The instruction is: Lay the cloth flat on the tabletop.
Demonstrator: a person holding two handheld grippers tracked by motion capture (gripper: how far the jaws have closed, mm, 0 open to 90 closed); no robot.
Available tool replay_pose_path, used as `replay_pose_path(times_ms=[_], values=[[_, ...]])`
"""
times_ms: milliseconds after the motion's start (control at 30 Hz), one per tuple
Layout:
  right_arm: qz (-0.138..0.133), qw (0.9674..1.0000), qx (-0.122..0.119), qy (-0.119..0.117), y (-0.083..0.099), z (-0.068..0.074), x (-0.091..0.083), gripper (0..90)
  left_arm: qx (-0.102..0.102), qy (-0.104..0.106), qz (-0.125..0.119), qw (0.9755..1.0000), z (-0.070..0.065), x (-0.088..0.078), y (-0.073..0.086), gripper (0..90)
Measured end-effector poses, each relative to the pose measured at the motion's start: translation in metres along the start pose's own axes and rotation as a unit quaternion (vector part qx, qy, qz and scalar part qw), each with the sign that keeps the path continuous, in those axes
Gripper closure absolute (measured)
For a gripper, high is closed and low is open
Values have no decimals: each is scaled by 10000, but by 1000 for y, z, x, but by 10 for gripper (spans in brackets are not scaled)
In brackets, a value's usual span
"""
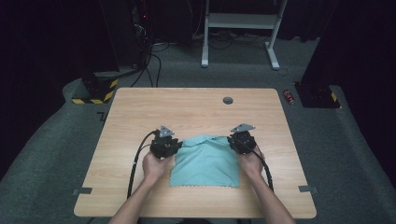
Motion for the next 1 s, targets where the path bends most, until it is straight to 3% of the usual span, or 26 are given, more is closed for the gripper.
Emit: replay_pose_path(times_ms=[100, 233, 367, 500, 567, 667, 733, 833, 900, 1000], values=[[-39, 9998, -84, -147, 4, 6, -5, 768, 151, -19, 193, 9997, -4, 9, 3, 709], [19, 9997, -114, -206, 7, 11, -5, 738, 229, -246, 361, 9988, -2, 21, 1, 654], [137, 9995, -124, -265, 10, 13, 0, 765, 175, -293, 387, 9987, 2, 28, -6, 654], [319, 9988, -155, -331, 13, 14, 8, 893, 102, -261, 471, 9985, 5, 35, -5, 782], [428, 9983, -151, -377, 15, 13, 12, 899, 117, -281, 443, 9986, 7, 35, -6, 881], [427, 9982, -207, -380, 16, 13, 14, 900, 57, -223, 495, 9985, 9, 34, -9, 900], [419, 9982, -244, -356, 16, 13, 14, 900, 29, -175, 387, 9991, 11, 31, -16, 900], [420, 9981, -241, -377, 16, 13, 14, 900, -283, -114, 75, 9995, 16, 27, -21, 900], [423, 9981, -240, -375, 16, 13, 14, 900, -333, -227, 143, 9991, 20, 29, -22, 898], [418, 9982, -240, -361, 16, 14, 14, 900, -326, -122, 23, 9994, 19, 24, -20, 820]])
Point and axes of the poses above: each handheld gripper's, and its own axes: x roughly forward along the jaws, y roughly out of its underside, z roughly to its left, the point moved 1 cm from there along x, roughly forward along the jaws, and after that the axes turned 1 degree about y, right-handed, at the moved point
